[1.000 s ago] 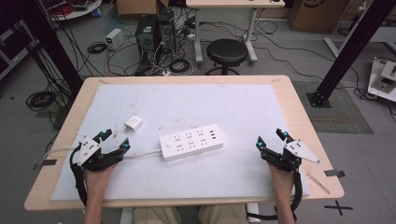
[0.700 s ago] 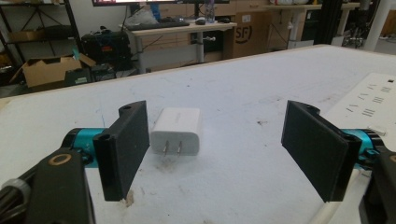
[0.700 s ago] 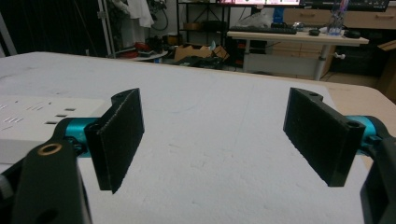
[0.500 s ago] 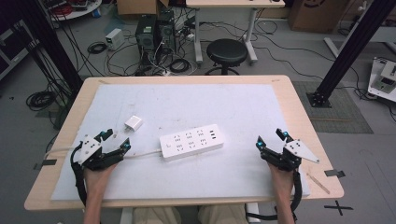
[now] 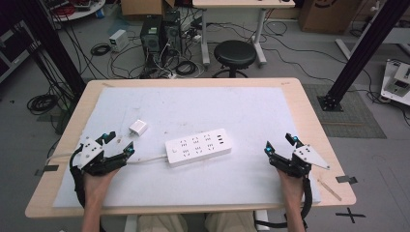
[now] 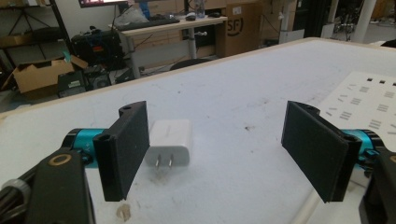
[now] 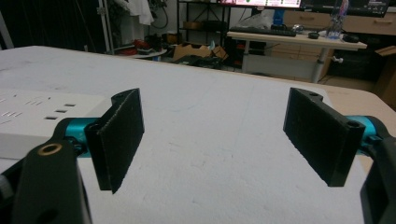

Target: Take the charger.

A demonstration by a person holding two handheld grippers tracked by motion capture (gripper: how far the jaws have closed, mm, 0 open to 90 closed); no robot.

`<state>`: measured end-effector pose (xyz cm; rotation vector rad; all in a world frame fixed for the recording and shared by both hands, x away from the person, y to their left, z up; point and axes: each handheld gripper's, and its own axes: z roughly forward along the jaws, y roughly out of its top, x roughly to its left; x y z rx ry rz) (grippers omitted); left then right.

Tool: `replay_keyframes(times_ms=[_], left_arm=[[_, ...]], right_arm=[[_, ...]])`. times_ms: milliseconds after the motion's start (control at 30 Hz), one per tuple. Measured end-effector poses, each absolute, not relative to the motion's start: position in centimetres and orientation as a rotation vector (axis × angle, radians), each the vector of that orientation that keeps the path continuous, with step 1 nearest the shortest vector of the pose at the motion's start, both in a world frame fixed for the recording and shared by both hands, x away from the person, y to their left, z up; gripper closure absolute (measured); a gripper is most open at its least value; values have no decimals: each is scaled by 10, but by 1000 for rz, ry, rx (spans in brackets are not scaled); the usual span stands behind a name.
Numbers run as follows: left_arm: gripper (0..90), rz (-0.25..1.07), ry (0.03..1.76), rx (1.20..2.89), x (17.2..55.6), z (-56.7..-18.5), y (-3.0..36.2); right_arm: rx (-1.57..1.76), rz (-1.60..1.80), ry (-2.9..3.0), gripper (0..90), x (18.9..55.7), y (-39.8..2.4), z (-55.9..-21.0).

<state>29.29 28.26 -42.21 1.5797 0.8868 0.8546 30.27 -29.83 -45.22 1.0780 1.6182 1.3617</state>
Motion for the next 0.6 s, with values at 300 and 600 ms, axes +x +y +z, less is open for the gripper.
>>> replay_keyframes(times_ms=[300, 600], left_arm=[[234, 766, 957, 1685, 324, -390, 282], [234, 703, 1029, 1790, 358, -382, 280]], right_arm=[[1090, 1345, 1618, 207, 302, -297, -452], [1081, 1338, 1617, 207, 303, -297, -452]])
